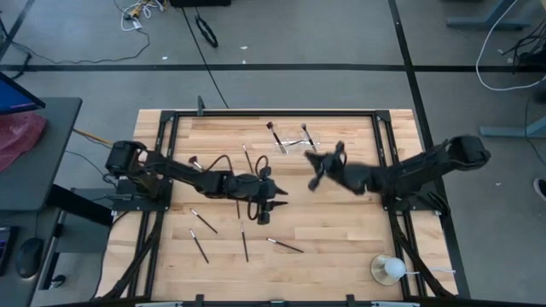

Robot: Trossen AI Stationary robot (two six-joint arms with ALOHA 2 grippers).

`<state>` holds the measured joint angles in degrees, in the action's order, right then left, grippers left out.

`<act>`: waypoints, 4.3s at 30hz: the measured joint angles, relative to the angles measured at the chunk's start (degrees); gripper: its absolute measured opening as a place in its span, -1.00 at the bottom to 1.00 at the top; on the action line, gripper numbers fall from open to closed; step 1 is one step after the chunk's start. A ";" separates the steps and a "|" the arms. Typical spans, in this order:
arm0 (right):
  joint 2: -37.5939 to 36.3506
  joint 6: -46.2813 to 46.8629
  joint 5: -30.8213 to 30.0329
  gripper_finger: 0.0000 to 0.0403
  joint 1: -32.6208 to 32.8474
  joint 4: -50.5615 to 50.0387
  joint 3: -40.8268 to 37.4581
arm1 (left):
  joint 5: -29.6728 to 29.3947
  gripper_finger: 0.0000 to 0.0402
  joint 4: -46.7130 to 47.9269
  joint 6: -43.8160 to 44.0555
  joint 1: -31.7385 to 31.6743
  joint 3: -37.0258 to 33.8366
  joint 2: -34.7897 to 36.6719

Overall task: Put items in baskets/containers
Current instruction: Put the black eyeshadow brush into the transparent organizer

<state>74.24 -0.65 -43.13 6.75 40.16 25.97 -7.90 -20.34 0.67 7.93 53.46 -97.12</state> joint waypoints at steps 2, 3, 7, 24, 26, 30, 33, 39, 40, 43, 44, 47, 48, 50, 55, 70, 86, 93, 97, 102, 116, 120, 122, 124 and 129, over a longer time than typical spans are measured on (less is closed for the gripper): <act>-0.10 -2.45 3.95 -0.95 -5.67 0.76 0.65 | -0.56 -0.32 -6.40 2.29 0.06 -4.79 -0.02; -0.03 -3.07 5.36 -0.95 -8.46 0.20 1.20 | -1.55 -0.34 -10.20 3.80 0.06 -7.03 -0.02; 2.35 -3.15 12.60 -0.95 -18.87 -2.76 4.58 | -7.16 -0.38 -21.46 7.78 0.85 -14.86 -0.02; 14.70 6.10 20.98 -0.87 -31.11 -11.21 8.31 | -12.66 -0.41 -28.74 8.69 2.62 -19.18 0.00; 14.69 7.40 21.41 -0.84 -31.17 -13.40 8.31 | -12.66 -0.41 -28.72 8.59 2.62 -19.18 0.00; 14.34 8.58 21.77 -0.82 -31.15 -16.33 8.41 | -12.66 -0.41 -28.72 8.56 2.59 -19.18 0.00; 14.38 9.34 21.78 -0.79 -31.19 -17.75 8.40 | -12.66 -0.41 -28.72 8.56 2.59 -19.18 0.00; 12.43 9.24 21.69 -0.56 -31.77 -20.38 8.46 | -12.66 -0.41 -28.72 8.59 2.59 -19.18 0.00; 11.64 9.16 21.58 -0.51 -31.87 -21.59 8.85 | -12.66 -0.41 -28.72 8.61 2.59 -19.18 0.00; 8.35 8.05 21.54 -0.37 -31.86 -25.22 9.97 | -12.66 -0.41 -28.72 9.04 2.59 -19.18 0.00; 6.95 7.86 21.52 -0.34 -31.63 -26.06 10.34 | -12.66 -0.41 -28.72 9.06 2.59 -19.18 0.00; 2.22 7.70 21.33 -0.26 -29.69 -27.51 10.83 | -12.66 -0.41 -28.74 9.06 2.59 -19.18 0.00; 0.54 7.69 21.38 -0.26 -28.54 -27.59 10.87 | -12.66 -0.41 -28.74 9.06 2.59 -19.18 0.00; -2.31 7.70 21.31 -0.26 -25.08 -27.50 10.89 | -12.66 -0.41 -28.76 9.07 2.59 -19.18 0.00; -5.23 7.36 23.04 -0.34 -10.33 -27.59 10.91 | -12.66 -0.41 -29.01 8.72 2.94 -19.18 0.00; 20.99 18.75 20.85 -0.49 23.36 -11.84 10.89 | -12.66 -0.41 -31.79 8.43 3.46 -19.16 0.00; 41.55 18.97 22.11 0.13 23.86 -14.42 23.51 | -11.46 -0.41 -31.10 9.15 7.79 -19.16 0.00; 41.55 25.75 17.74 -0.14 25.15 -23.08 24.06 | -11.37 -0.41 -30.41 9.10 8.72 -19.16 0.00; 41.38 29.03 14.25 -0.28 25.86 -27.41 24.07 | -11.37 -0.41 -29.94 8.50 8.98 -19.16 0.00; 41.26 28.88 13.26 -0.49 25.46 -24.69 21.87 | -11.35 -0.41 -29.94 7.23 8.99 -19.16 0.00; 40.53 32.18 12.00 -0.96 24.72 -13.60 15.52 | -11.76 -0.41 -30.07 6.18 7.98 -19.16 0.00; 36.53 31.64 6.90 -0.97 25.20 -24.87 15.13 | -11.80 -0.41 -30.12 6.18 7.88 -19.16 0.00; 34.03 30.89 3.66 -0.97 25.78 -28.18 14.49 | -11.80 -0.41 -30.28 6.18 7.92 -19.16 0.00; 31.76 30.24 1.50 -0.97 26.57 -30.89 14.26 | -11.80 -0.41 -30.52 6.16 8.06 -19.16 0.00; 27.04 32.67 -4.66 -0.97 29.45 -31.73 13.13 | -10.40 -0.41 -30.40 5.78 8.04 -19.16 0.00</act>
<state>101.28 32.02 -47.79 36.20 8.42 39.11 -18.30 -50.75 6.45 15.97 34.30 -97.12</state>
